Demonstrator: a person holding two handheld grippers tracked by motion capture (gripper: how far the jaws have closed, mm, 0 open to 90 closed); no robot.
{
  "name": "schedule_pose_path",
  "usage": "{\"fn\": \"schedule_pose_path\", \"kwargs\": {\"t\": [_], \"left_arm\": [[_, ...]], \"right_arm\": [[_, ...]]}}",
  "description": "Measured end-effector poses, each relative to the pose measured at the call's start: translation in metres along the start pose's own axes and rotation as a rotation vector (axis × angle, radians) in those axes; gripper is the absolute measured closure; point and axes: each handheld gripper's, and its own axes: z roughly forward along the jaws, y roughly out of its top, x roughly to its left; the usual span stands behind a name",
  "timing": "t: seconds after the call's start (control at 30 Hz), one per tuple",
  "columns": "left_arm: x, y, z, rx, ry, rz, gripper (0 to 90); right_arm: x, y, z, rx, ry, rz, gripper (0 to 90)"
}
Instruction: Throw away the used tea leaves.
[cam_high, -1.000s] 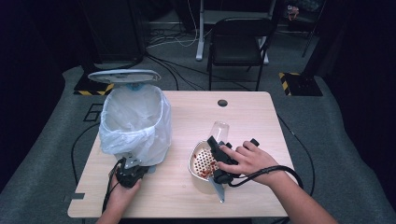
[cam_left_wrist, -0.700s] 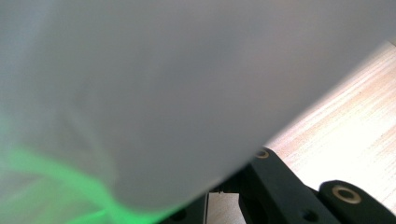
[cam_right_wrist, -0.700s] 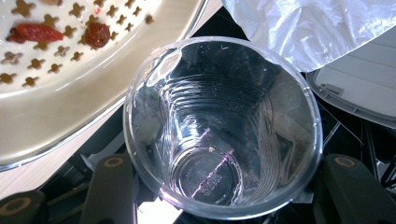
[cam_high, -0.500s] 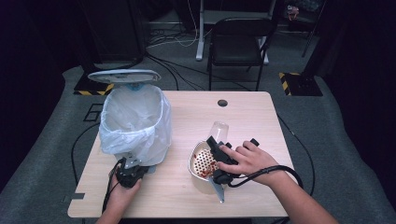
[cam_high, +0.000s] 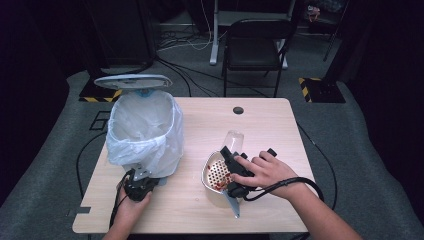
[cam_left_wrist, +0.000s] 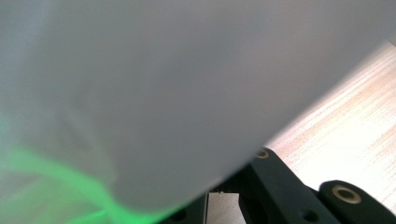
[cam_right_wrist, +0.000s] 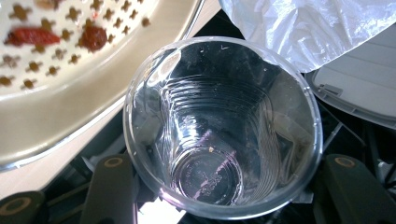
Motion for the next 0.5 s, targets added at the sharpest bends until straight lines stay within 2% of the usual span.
{"fn": "schedule_pose_path", "kwargs": {"t": [0.03,0.07,0.1,0.2,0.23,0.27,0.3,0.37,0.4,0.43,0.47,0.5], "left_arm": [[0.000,0.000,0.000,0.001,0.000,0.001,90.0],[0.000,0.000,0.000,0.000,0.001,0.002,90.0],[0.000,0.000,0.000,0.000,0.001,0.000,90.0],[-0.001,0.000,0.001,-0.014,0.005,-0.006,90.0],[-0.001,0.000,0.001,-0.013,0.005,-0.006,90.0],[0.000,0.000,0.001,-0.013,0.005,-0.005,90.0],[-0.002,-0.001,0.002,-0.025,0.002,-0.022,90.0],[0.001,0.000,0.002,-0.027,-0.001,0.015,90.0],[0.001,0.000,0.001,-0.019,0.006,0.011,90.0],[0.003,0.001,-0.001,0.000,0.007,0.056,90.0],[0.000,0.000,0.001,-0.011,0.002,0.009,90.0],[0.000,0.000,0.001,-0.015,0.005,-0.001,90.0]], "right_arm": [[-0.001,0.000,0.000,-0.002,0.004,-0.005,43.3],[-0.005,-0.001,0.000,-0.017,0.019,-0.058,43.3],[-0.006,-0.001,0.000,-0.017,0.024,-0.070,43.3],[-0.009,-0.002,-0.001,-0.027,0.034,-0.039,43.3],[-0.013,-0.003,-0.003,-0.013,0.056,-0.061,43.2],[-0.016,-0.005,-0.003,-0.028,0.074,-0.006,43.2],[-0.018,-0.007,-0.003,-0.039,0.074,0.040,43.1],[-0.023,-0.012,-0.003,-0.052,0.086,0.078,43.1],[-0.024,-0.014,-0.003,-0.051,0.090,0.085,43.1],[-0.026,-0.015,-0.002,-0.050,0.092,0.091,43.1],[-0.028,-0.018,-0.002,-0.068,0.100,0.116,43.0],[-0.029,-0.020,-0.002,-0.069,0.102,0.117,43.1]]}}
